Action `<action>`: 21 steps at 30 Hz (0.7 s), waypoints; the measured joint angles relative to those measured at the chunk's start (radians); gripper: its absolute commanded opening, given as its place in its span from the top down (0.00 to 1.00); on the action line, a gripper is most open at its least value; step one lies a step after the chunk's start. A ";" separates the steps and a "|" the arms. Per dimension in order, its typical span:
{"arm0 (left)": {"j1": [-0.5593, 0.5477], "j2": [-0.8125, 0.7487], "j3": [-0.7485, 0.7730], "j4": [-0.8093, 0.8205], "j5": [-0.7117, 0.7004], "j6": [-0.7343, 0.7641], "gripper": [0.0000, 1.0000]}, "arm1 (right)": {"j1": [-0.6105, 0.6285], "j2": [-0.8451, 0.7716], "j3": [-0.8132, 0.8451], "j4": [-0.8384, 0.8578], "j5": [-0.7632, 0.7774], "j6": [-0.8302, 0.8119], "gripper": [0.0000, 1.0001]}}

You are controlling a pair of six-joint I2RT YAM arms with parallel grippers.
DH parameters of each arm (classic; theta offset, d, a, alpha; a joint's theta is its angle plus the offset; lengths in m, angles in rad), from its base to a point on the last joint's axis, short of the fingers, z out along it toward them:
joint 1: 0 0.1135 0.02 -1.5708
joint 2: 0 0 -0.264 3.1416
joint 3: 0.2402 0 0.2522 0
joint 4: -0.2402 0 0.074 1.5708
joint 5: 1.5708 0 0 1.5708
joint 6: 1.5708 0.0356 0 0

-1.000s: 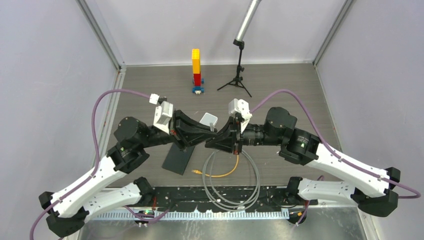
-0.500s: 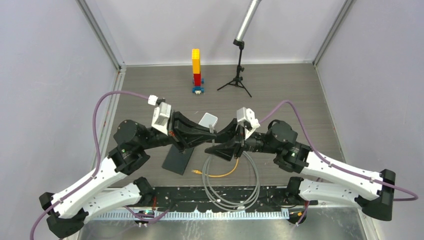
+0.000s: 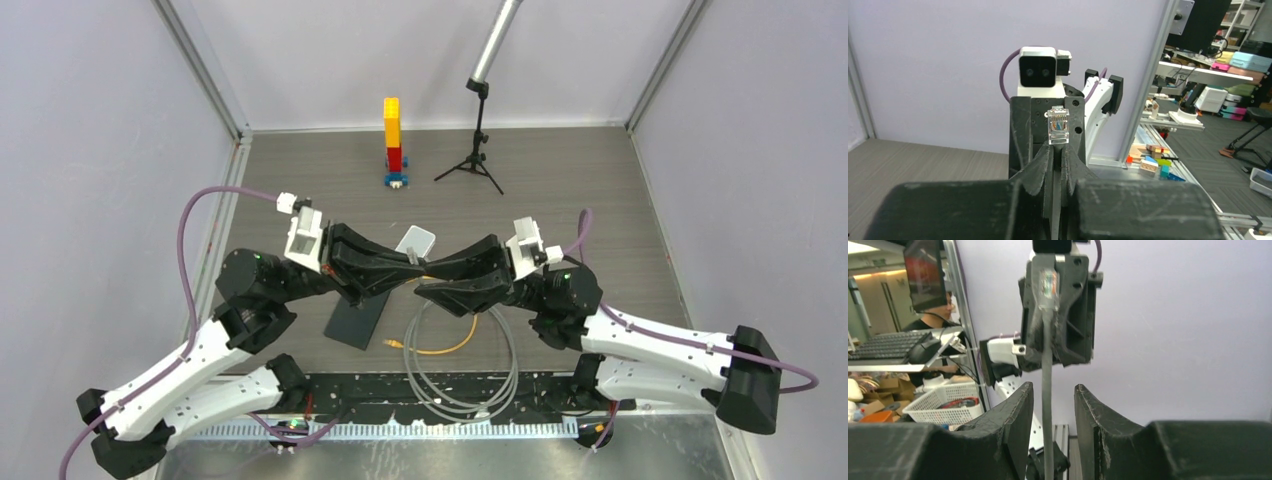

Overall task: Insert the plug into the switch port
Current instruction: Pick up the connector from the center of the board.

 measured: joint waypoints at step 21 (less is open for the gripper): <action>0.000 -0.003 -0.070 0.175 -0.056 -0.055 1.00 | 0.000 0.124 0.042 0.246 -0.012 0.094 0.74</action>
